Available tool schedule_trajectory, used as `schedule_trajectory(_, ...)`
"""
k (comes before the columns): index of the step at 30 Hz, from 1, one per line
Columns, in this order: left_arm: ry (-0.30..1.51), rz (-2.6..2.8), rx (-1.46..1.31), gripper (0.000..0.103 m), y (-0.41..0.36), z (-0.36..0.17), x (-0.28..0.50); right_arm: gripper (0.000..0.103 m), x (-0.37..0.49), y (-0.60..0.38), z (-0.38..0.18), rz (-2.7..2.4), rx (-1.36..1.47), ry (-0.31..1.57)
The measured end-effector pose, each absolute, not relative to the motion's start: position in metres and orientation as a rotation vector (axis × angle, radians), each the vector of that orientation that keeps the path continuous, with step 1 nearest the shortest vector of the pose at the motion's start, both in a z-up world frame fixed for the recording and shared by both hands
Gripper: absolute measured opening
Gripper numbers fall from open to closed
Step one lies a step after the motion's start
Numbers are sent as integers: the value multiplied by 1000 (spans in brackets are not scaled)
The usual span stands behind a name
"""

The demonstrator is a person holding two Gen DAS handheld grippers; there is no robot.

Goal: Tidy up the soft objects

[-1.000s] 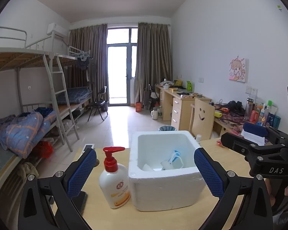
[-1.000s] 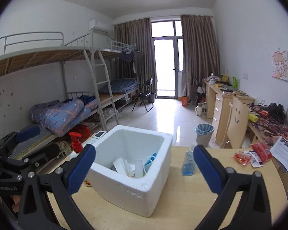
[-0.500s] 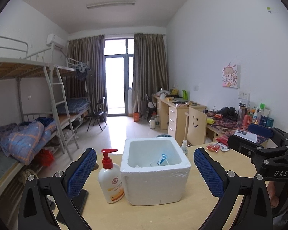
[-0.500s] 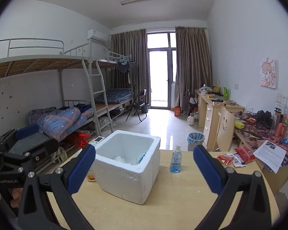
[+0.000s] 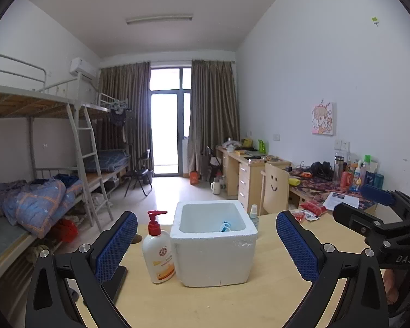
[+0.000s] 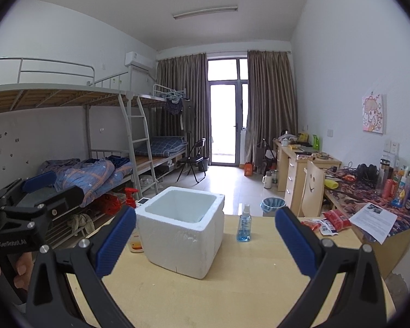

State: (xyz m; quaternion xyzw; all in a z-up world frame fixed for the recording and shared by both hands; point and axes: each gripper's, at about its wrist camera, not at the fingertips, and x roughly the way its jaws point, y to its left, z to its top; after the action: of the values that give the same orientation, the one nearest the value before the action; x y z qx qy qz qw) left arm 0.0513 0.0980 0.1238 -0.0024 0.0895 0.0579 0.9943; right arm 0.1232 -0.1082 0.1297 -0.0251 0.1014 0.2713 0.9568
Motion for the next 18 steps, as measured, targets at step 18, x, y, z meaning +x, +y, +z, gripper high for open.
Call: schedule_trajectory(18,133,114,-16,102,81,83,3,103,68,-135,91,542,-16,127)
